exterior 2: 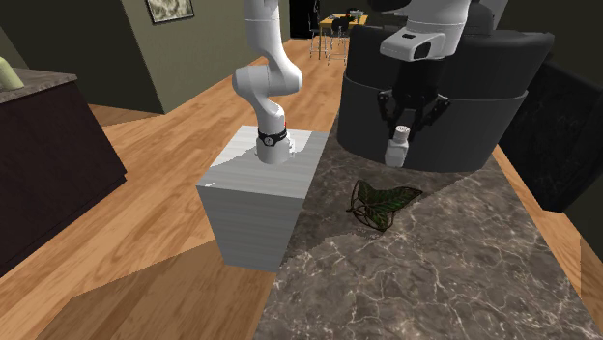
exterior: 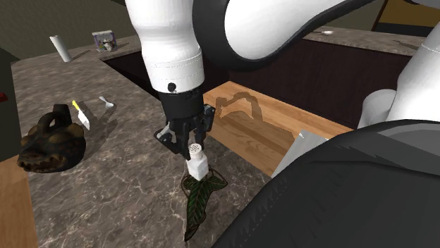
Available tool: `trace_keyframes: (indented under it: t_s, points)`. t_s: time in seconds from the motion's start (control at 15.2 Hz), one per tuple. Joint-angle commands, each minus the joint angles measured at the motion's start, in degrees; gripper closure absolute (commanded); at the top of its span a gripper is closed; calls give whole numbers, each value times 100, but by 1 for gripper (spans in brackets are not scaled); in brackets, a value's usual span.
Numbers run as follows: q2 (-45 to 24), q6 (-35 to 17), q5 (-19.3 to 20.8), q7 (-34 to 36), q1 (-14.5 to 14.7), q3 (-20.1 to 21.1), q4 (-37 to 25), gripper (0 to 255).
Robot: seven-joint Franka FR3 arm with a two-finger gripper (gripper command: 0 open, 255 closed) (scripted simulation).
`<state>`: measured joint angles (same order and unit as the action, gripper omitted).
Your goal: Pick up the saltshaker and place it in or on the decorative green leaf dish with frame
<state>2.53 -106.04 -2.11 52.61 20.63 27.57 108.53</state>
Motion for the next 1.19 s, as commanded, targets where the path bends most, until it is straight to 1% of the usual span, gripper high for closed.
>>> trace_keyframes:
  t_s: [0.0, 1.06, 1.12]
  points:
    - [-18, -149, 6, 15, 7, 8, 131, 255]
    - [-368, -1377, 174, 126, 36, 45, 1048, 255]
    - [-367, -1377, 173, 126, 36, 45, 1048, 255]
